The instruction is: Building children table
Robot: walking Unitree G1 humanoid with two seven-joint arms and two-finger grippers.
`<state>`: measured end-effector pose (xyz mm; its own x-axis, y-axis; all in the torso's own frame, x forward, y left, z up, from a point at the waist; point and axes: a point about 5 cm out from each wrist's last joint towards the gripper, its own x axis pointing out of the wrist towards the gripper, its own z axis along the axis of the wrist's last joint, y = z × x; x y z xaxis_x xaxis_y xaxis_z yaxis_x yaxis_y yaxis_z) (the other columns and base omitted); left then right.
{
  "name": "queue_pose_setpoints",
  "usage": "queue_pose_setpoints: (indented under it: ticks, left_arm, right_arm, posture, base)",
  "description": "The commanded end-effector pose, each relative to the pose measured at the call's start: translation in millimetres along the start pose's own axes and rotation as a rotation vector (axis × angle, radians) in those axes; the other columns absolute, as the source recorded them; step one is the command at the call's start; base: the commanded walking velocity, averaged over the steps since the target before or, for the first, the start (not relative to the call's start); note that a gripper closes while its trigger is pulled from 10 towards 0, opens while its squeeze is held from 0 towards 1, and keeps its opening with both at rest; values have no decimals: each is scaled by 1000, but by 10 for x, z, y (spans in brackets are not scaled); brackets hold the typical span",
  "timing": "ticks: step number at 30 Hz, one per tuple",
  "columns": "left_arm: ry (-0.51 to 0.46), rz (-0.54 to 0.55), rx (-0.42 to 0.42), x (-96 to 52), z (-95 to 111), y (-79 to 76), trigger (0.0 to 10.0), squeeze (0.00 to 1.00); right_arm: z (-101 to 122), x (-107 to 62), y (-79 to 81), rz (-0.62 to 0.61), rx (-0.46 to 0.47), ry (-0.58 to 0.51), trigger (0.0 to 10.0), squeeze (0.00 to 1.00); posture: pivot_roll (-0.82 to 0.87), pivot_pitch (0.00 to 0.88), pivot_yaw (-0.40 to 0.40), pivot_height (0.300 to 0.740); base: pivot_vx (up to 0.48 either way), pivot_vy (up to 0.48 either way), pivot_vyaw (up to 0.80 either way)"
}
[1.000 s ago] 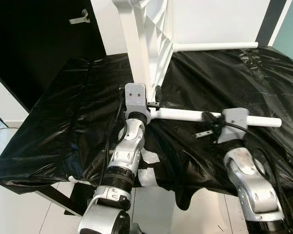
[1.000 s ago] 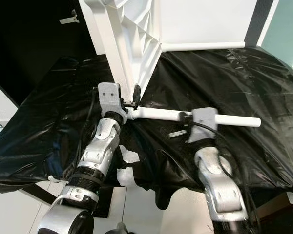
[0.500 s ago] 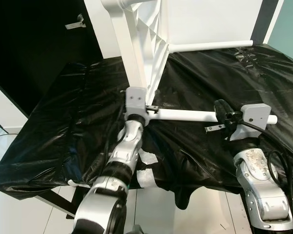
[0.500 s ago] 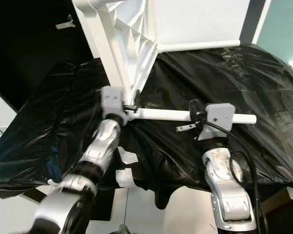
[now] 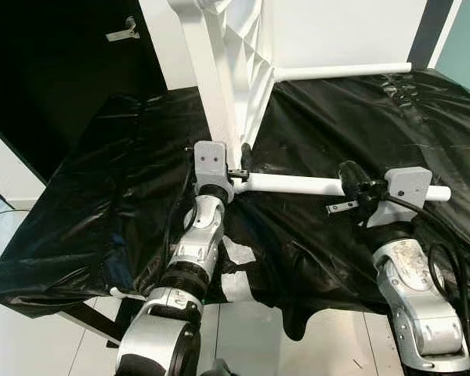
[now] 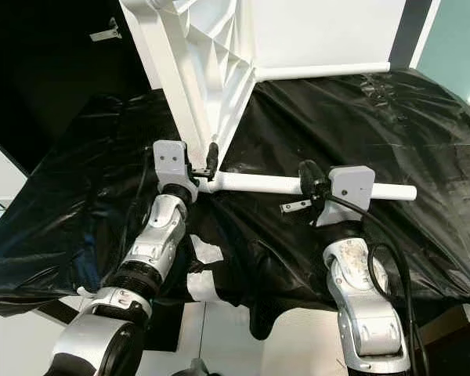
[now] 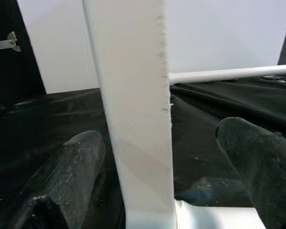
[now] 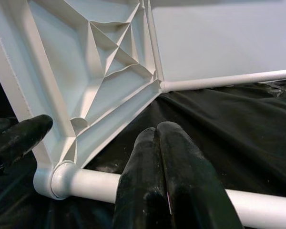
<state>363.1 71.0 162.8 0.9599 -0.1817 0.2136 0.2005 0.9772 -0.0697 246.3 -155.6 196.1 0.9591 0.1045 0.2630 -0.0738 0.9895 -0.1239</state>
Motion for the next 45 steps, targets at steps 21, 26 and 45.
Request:
queue_pose_setpoints:
  ticks: [21,26,45]
  left_arm:
    - [4,-42,16,-3,-25,-33,10000,0]
    - [8,-49,19,7,-24,-40,10000,0]
    - [-15,-56,10,1,-7,-68,10000,0]
  right_arm:
    - [-2,4,30,13,20,6,10000,0]
    - [-5,14,34,10,21,5,10000,0]
    - [-21,18,32,4,18,7,10000,0]
  posture:
    - [48,0,93,740]
    - [46,0,97,740]
    - [46,0,99,740]
  base:
    - [81,0,0]
    - [0,0,0]
    - [232,0,0]
